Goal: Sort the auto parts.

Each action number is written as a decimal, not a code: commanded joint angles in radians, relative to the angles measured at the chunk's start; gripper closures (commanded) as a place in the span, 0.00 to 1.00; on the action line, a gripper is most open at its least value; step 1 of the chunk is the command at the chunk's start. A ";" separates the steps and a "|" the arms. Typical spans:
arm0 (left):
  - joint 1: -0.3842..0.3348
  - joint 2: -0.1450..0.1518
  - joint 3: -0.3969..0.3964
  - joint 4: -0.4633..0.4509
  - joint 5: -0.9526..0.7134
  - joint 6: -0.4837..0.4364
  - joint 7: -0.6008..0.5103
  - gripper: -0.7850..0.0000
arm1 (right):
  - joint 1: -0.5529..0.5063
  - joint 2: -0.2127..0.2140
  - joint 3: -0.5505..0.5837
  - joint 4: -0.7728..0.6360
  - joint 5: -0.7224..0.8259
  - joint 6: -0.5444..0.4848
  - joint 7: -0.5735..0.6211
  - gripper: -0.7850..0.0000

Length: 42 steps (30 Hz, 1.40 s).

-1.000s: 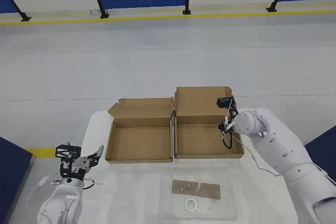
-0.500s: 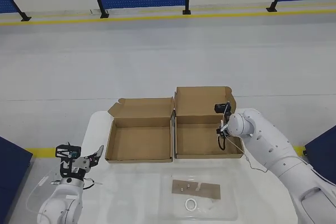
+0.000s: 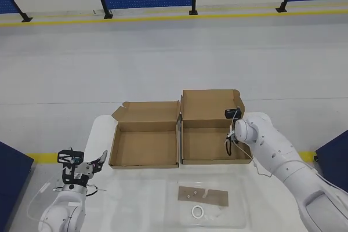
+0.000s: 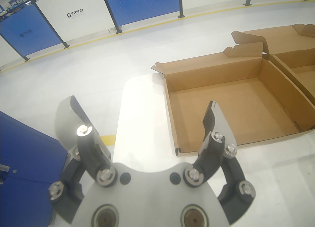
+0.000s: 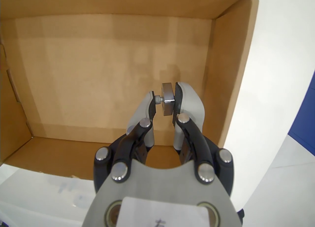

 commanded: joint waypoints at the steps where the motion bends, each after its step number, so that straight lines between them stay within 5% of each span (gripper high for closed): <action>1: 0.000 0.000 0.000 0.000 0.000 0.000 0.000 0.00 | 0.011 -0.013 -0.009 0.032 0.005 -0.003 -0.002 1.00; 25: 0.000 0.000 0.000 0.000 0.000 0.000 0.000 0.00 | 0.088 -0.123 -0.048 0.276 0.028 -0.062 -0.023 1.00; 31: 0.000 0.000 0.000 0.000 0.000 0.000 0.000 0.00 | 0.099 -0.139 -0.046 0.296 0.021 -0.071 -0.031 0.65; 37: 0.000 0.000 0.000 0.000 0.000 0.000 0.000 0.00 | 0.106 -0.145 -0.037 0.287 0.003 -0.070 -0.035 0.50; 40: 0.000 0.000 0.000 0.000 0.000 0.000 0.000 0.00 | 0.106 -0.142 -0.024 0.264 -0.003 -0.065 -0.033 0.09; 42: 0.000 0.000 0.000 0.000 0.000 0.000 0.000 0.00 | 0.103 -0.137 -0.013 0.236 -0.009 -0.064 -0.026 0.00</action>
